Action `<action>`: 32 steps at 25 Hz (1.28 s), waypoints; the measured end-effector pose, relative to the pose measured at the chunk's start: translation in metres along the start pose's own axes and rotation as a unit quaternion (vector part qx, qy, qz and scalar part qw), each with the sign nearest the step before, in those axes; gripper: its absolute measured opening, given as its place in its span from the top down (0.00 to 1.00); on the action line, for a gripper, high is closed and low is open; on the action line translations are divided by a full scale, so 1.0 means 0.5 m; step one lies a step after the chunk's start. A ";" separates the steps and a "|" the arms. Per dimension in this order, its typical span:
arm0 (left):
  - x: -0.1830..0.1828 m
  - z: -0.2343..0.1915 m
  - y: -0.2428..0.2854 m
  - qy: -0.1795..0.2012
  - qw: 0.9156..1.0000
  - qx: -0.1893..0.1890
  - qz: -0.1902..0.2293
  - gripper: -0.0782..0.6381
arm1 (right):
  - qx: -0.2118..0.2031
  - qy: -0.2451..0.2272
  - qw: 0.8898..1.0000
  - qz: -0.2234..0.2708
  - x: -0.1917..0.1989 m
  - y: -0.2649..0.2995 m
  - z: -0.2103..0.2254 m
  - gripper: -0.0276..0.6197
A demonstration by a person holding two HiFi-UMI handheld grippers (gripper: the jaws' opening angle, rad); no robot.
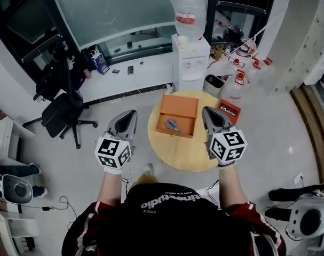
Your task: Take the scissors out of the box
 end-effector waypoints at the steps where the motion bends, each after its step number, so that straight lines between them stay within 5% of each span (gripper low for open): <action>1: 0.005 -0.007 -0.002 -0.003 1.000 -0.003 -0.002 0.87 | 0.000 0.000 1.000 -0.001 0.003 0.008 -0.002 0.92; 20: 0.052 -0.058 0.036 -0.031 0.999 0.027 0.003 0.87 | 0.002 -0.039 0.999 0.005 0.010 0.056 -0.038 0.91; 32: 0.084 -0.044 0.059 -0.056 0.998 0.040 0.012 0.87 | -0.011 -0.067 0.997 -0.039 0.030 0.066 -0.038 0.77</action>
Point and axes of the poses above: the fingertips, and each gripper's own axes: y forward along the fingers, z to its right, x out of its underside, the point moved 9 cm from there along -y, backward along the fingers
